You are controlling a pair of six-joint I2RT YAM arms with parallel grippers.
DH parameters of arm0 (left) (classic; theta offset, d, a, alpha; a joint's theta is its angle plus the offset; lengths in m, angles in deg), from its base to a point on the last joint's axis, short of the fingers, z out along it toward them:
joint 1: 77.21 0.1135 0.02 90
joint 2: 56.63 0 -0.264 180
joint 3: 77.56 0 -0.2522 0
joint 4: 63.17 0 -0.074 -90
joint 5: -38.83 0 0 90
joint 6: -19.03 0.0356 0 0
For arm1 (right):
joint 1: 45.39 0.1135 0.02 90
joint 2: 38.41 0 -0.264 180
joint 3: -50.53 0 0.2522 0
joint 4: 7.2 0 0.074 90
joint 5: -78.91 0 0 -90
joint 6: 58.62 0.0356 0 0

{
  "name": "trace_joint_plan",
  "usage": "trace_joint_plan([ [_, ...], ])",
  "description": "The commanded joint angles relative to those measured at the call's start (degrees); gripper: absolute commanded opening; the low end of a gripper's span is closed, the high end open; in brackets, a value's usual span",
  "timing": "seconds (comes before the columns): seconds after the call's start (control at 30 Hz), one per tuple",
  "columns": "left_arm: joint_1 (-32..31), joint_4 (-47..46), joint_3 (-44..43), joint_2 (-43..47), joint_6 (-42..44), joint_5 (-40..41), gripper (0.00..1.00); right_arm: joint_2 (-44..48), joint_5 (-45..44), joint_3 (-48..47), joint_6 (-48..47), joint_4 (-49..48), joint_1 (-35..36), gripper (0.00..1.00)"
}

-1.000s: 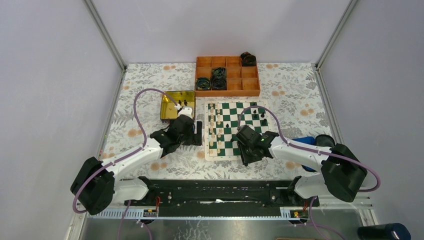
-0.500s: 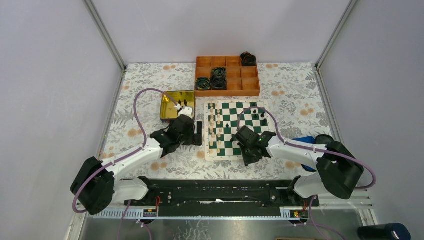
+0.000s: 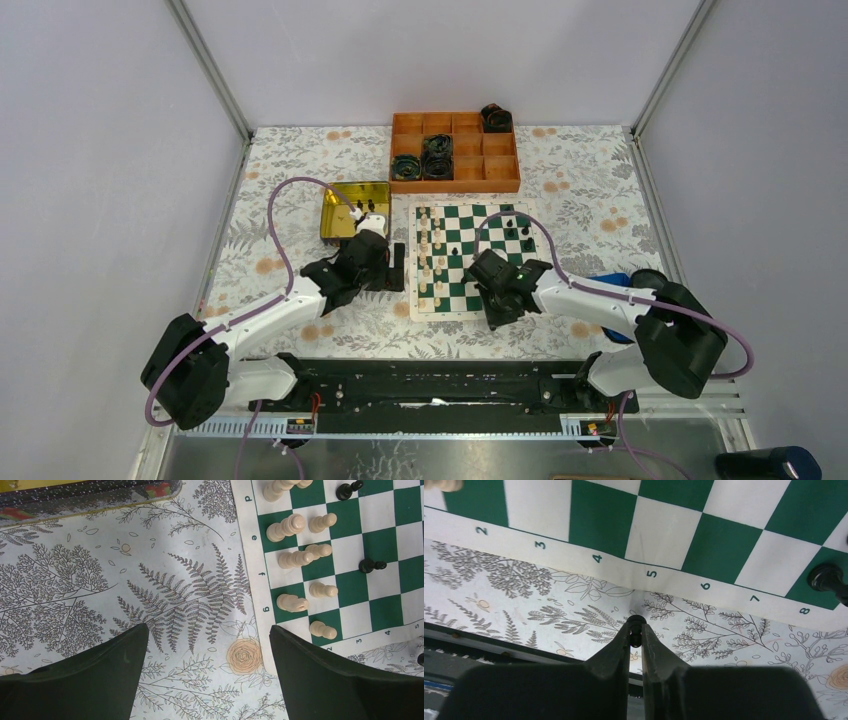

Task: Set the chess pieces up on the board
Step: Pick up the chess piece at the center of the board, then place the chess piece on the chessboard.

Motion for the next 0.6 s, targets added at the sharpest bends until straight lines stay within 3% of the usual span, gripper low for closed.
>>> trace_joint_plan([
  [0.0,-0.3,-0.6,-1.8,0.4,0.8,-0.3,0.99,2.9,-2.5,-4.9,0.7,3.4,0.6,0.1],
  [0.3,-0.4,-0.6,-1.8,0.7,0.8,-0.6,0.99,1.0,-8.3,-10.6,-0.5,6.1,-0.4,0.08],
  [0.57,-0.4,-0.6,-1.8,0.8,0.9,-0.8,0.99,-2.5,-7.8,-14.8,-5.1,3.4,-8.9,0.04],
])
